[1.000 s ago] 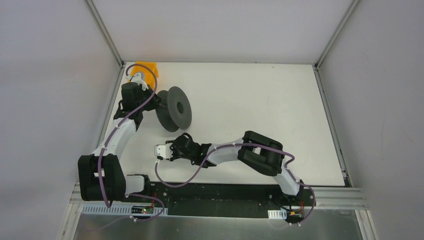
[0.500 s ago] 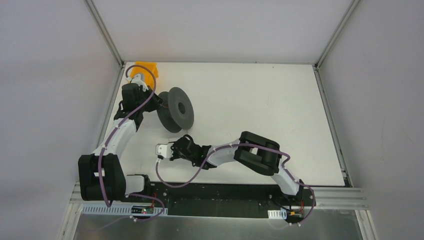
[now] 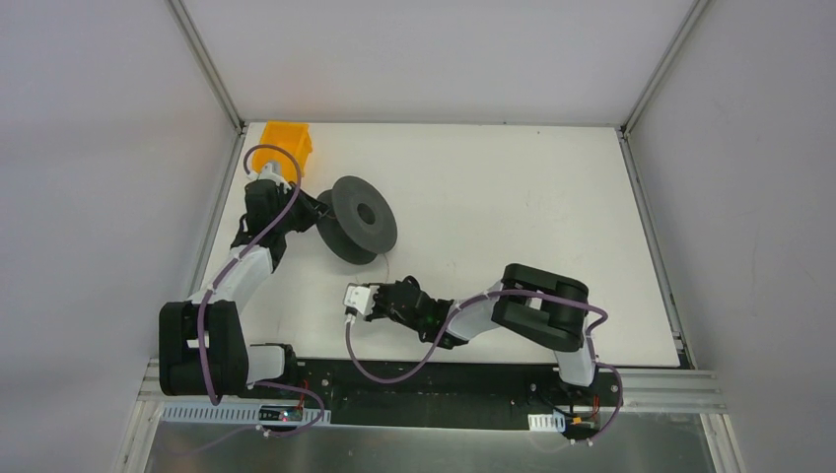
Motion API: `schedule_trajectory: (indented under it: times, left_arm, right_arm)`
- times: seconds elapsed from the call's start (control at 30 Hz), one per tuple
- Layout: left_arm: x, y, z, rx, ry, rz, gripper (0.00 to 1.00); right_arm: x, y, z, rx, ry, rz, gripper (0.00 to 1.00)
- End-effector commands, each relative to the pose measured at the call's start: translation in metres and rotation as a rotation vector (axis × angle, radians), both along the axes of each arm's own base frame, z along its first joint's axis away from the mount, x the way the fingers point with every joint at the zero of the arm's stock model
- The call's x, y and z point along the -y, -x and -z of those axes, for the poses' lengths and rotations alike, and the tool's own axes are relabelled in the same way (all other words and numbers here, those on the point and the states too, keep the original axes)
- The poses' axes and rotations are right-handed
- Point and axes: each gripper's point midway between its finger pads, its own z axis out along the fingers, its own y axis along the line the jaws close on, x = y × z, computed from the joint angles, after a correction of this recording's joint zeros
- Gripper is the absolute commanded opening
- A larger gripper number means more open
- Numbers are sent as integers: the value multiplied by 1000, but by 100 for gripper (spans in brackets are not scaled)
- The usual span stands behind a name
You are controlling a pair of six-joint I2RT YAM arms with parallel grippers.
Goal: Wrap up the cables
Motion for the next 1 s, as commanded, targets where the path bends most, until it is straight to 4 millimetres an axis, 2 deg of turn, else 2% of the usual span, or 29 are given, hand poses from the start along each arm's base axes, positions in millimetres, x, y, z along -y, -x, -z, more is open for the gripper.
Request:
schedule_trajectory:
  times: [0.0, 0.13, 0.23, 0.27, 0.3, 0.4, 0.63, 0.83, 0.97]
  left_arm:
    - [7, -7, -20, 92, 99, -14, 0]
    - [12, -3, -13, 83, 105, -13, 0]
    - [13, 0, -9, 83, 112, -27, 0]
    - [12, 1, -7, 84, 116, -36, 0]
    - [21, 4, -5, 81, 121, -20, 0]
    - [30, 8, 2, 82, 140, -33, 0]
    - [54, 17, 8, 94, 153, -31, 0]
    - [58, 21, 9, 92, 148, -33, 0]
    - [59, 23, 11, 84, 153, -37, 0]
  right_arm:
    - [-19, -6, -93, 36, -334, 47, 0]
    - [-22, -10, -121, 35, -447, 77, 0]
    - [-25, -16, -130, 31, -490, 105, 0]
    - [-25, -19, -129, 32, -491, 123, 0]
    - [-26, -21, -128, 33, -491, 135, 0]
    - [-26, -27, -123, 33, -489, 166, 0]
    - [-15, -47, -110, 58, -477, 300, 0]
    - [7, -66, -109, 117, -490, 466, 0]
    - [13, -70, -115, 106, -525, 513, 0]
